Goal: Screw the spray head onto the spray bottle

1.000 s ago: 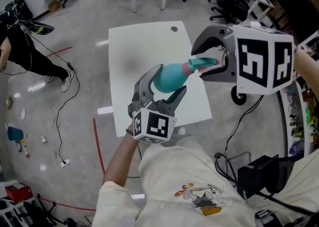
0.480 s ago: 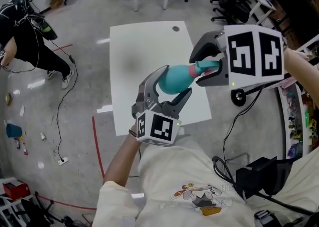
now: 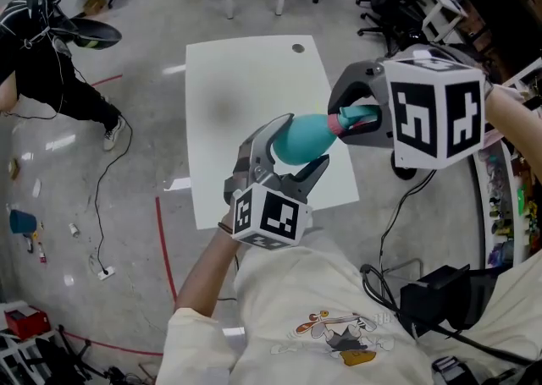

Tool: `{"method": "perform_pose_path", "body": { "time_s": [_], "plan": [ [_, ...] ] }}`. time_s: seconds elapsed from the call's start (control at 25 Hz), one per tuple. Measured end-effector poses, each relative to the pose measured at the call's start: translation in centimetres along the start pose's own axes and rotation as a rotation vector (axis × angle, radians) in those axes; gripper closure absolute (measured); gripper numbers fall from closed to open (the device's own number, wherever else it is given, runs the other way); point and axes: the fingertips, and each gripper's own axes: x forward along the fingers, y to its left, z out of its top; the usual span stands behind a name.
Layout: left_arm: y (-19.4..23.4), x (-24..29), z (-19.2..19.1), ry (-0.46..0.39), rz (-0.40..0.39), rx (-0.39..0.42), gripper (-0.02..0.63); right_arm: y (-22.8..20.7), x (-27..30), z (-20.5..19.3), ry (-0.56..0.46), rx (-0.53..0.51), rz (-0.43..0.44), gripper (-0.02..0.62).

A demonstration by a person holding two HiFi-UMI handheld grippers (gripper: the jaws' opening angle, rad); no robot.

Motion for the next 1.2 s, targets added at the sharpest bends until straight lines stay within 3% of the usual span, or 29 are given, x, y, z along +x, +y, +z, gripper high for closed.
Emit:
{"method": "perform_pose_path", "body": {
  "time_s": [0.36,0.56,0.64,0.96,1.2],
  "plan": [
    [-2.4,-0.3,-0.7,0.199,-0.153,-0.018,0.216,1.6,0.9,-2.0,0.21,-0.258,-0.038,0.46],
    [-2.8,-0.2,-0.5,0.198,-0.191,-0.04,0.216,1.9,1.0,-2.4,0.245,-0.315,-0.025,0.46],
    [-2.9,-0.1,-0.5,0.187,-0.182,-0.044,0.216,1.9,1.1,-2.6,0.248,-0.287,-0.011,0.46],
    [-2.1,0.5,-0.6,0.2,-0.027,-0.039,0.216,1.2,1.2,-2.9,0.199,0.036,0.043,0.46],
    [-2.3,0.6,-0.4,0.186,0.053,-0.015,0.216,1.4,1.2,-3.2,0.174,0.194,0.066,0.46]
  ]
}}
